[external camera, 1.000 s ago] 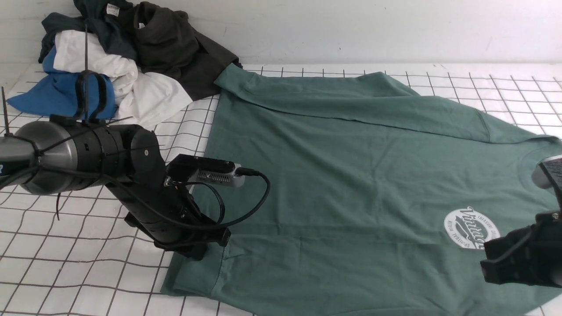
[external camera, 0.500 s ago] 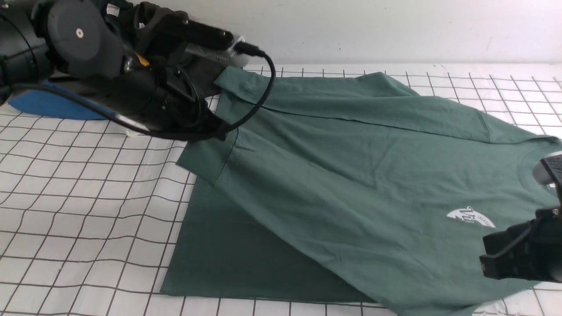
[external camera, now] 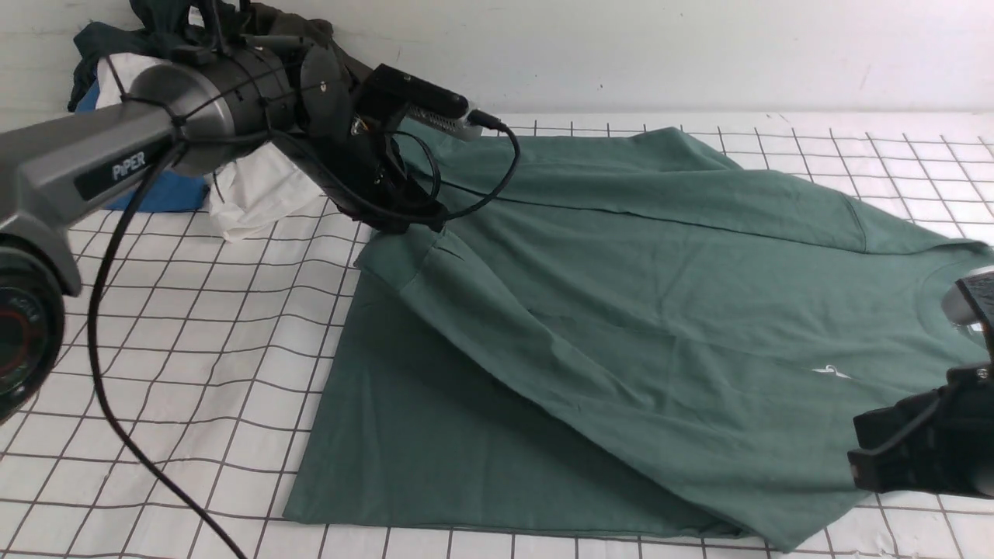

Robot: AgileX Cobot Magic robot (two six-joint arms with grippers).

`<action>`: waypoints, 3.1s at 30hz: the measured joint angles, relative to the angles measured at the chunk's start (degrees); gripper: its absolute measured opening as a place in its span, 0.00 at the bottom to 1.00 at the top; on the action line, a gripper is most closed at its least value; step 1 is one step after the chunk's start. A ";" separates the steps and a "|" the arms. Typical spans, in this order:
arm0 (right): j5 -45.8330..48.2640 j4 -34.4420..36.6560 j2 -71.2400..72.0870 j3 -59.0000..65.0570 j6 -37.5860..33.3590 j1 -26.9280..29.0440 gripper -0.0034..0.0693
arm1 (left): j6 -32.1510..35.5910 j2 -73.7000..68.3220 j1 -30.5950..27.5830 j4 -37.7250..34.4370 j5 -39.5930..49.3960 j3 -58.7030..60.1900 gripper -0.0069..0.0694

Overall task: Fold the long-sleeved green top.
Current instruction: Use the left arm to drag and place the cuff at the centered position on the left edge of the fabric, then use the left arm to clamp the cuff farthest from it

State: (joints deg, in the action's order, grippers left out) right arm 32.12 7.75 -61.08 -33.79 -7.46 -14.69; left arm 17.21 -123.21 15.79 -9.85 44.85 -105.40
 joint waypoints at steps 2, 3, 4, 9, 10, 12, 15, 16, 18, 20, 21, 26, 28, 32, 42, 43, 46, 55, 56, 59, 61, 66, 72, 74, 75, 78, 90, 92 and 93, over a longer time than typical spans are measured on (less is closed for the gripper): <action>0.00 0.05 0.00 0.00 0.00 0.00 0.03 | -0.37 -2.44 -0.45 -0.06 2.79 -4.96 0.20; 0.00 0.05 0.00 0.00 0.00 0.00 0.03 | -0.37 -2.66 -0.51 -0.06 3.29 -6.06 0.21; -0.06 -0.01 0.00 0.00 0.00 0.00 0.03 | -0.49 -4.15 -0.81 -0.17 4.81 -9.82 0.28; -0.58 0.06 0.00 0.00 0.00 0.00 0.03 | -2.38 -9.28 -2.11 -0.24 8.48 -21.25 0.59; -1.02 0.45 0.00 0.00 0.00 0.00 0.03 | -3.55 -10.38 -2.43 -0.24 9.05 -23.21 0.65; -2.14 2.00 -0.05 0.00 -0.45 0.00 0.03 | -6.51 -12.51 -3.14 -0.18 9.33 -26.42 0.73; -3.11 5.79 -0.75 -0.09 -3.06 0.00 0.03 | -10.04 -15.79 -4.38 -0.26 9.21 -30.14 0.76; -3.11 7.43 -1.46 -0.14 -4.37 -0.28 0.03 | -10.83 -16.90 -4.85 -0.61 9.03 -31.33 0.77; -2.83 10.64 -3.43 -0.14 -6.86 -1.48 0.03 | -11.50 -18.82 -5.54 -1.60 8.97 -33.49 0.77; -2.56 15.12 -6.89 -0.22 -9.97 -4.25 0.03 | -11.76 -21.56 -6.48 -3.92 9.04 -35.85 0.77; -2.56 15.53 -7.25 -0.21 -10.24 -4.59 0.03 | -11.76 -21.76 -6.54 -3.92 9.04 -36.03 0.77; -2.69 23.43 -19.56 -6.86 -15.82 -15.49 0.03 | -10.90 -24.00 -7.16 -7.15 15.94 -39.50 0.77; -2.94 24.09 -25.06 -12.33 -16.33 -19.16 0.03 | -9.66 -24.00 -7.16 -7.10 21.60 -41.19 0.77; -3.01 22.11 -35.23 -24.32 -17.01 -24.95 0.03 | -7.16 -23.48 -7.16 -5.80 25.86 -43.46 0.77; 5.64 8.66 -52.41 -45.27 -16.75 -35.38 0.29 | -7.79 -10.18 -7.67 -0.36 26.19 -33.45 0.77; 5.41 8.09 -53.48 -45.94 -16.72 -35.81 0.34 | -7.79 -7.25 -7.67 0.02 26.19 -30.80 0.77; 2.96 7.49 -56.18 -46.87 -16.92 -37.39 0.46 | -6.56 1.54 -7.67 1.23 26.19 -19.64 0.77; -8.90 7.30 -59.11 -49.26 -20.82 -43.39 0.61 | -0.28 14.62 -7.67 1.67 26.58 1.50 0.77; -10.50 7.30 -59.51 -49.33 -20.90 -43.54 0.61 | -0.28 14.74 -7.67 1.53 26.58 1.69 0.77; -12.37 7.30 -60.56 -49.33 -21.32 -43.61 0.59 | -0.28 14.74 -7.67 0.97 26.52 1.89 0.77; -13.15 7.00 -62.38 -49.33 -22.65 -43.55 0.52 | -0.28 14.74 -7.67 0.07 26.47 1.95 0.77; -14.29 5.48 -62.90 -49.52 -23.97 -43.55 0.31 | -0.22 14.74 -7.67 -0.32 26.47 1.98 0.77; -12.76 5.05 -62.25 -49.56 -24.21 -43.60 0.05 | -0.28 14.74 -7.67 -0.57 22.24 1.98 0.77; -9.93 4.91 -61.21 -49.56 -24.00 -43.60 0.04 | -0.38 14.74 -7.67 -0.75 20.01 1.98 0.77; -8.52 4.91 -60.74 -49.56 -23.94 -43.60 0.04 | -0.38 14.74 -7.67 -1.02 18.91 1.98 0.77; -4.60 5.60 -59.41 -49.56 -23.79 -43.60 0.04 | -0.38 14.68 -7.67 -1.83 16.33 1.98 0.77; 0.34 10.70 -58.57 -49.51 -26.44 -47.15 0.07 | -6.76 6.83 -7.67 -5.59 5.28 0.47 0.77; 0.57 10.84 -58.45 -49.51 -24.56 -46.79 0.15 | -6.81 2.40 -7.67 -5.59 4.76 -3.15 0.77; 1.42 10.84 -58.17 -49.51 -23.08 -46.58 0.21 | -6.93 0.05 -7.67 -5.65 4.64 -6.40 0.77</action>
State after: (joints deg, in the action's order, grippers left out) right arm 33.54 18.58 -119.24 -83.31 -30.54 -61.26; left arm 10.27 -123.16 8.13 -15.50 49.49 -111.80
